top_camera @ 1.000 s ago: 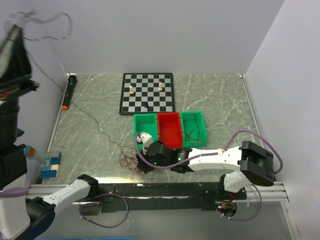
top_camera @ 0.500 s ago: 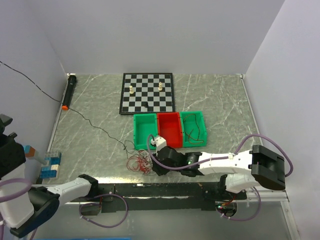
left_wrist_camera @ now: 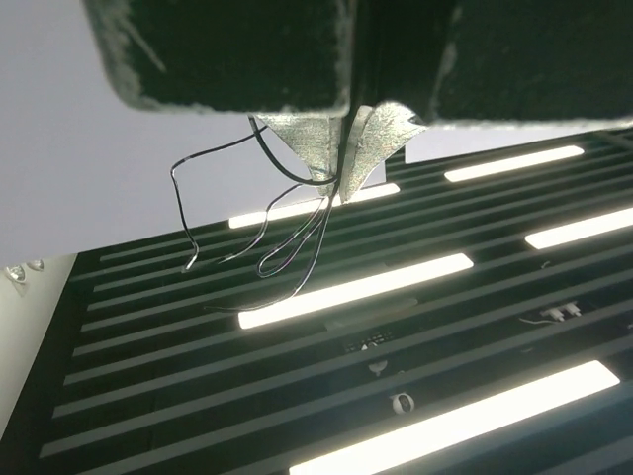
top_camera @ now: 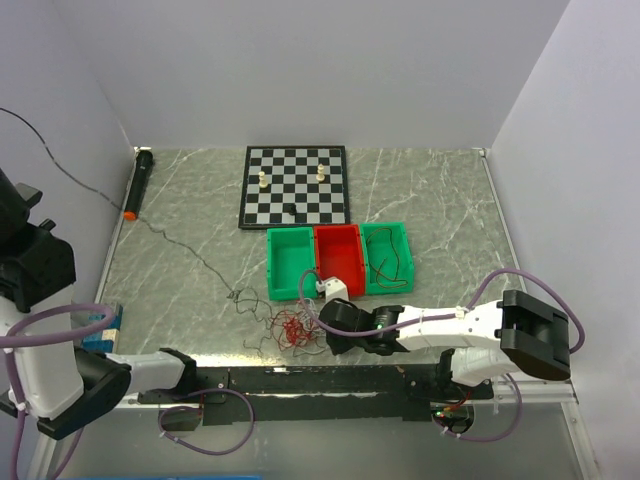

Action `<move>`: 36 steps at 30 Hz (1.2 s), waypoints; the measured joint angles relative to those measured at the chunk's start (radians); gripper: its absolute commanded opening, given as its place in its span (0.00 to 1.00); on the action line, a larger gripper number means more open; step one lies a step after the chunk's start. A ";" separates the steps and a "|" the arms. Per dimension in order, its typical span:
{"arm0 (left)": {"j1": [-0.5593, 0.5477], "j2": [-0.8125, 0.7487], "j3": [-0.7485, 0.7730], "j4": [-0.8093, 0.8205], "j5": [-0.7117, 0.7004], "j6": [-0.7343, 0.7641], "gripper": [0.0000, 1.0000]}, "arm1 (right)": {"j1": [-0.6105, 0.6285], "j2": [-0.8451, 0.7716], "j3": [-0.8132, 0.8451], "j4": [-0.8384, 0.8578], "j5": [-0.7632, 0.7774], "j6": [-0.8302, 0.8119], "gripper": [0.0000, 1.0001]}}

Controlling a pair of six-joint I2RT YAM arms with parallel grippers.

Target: Untangle the cables

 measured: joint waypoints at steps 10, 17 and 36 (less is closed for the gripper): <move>0.000 0.158 0.225 0.153 0.055 0.158 0.01 | -0.006 0.000 -0.051 -0.020 0.019 0.102 0.00; 0.000 0.121 0.106 0.208 0.063 0.214 0.06 | -0.006 -0.026 -0.055 -0.038 0.025 0.115 0.02; 0.000 -0.286 -0.620 -0.425 0.147 -0.226 0.01 | -0.006 -0.449 0.313 0.051 0.099 -0.333 0.76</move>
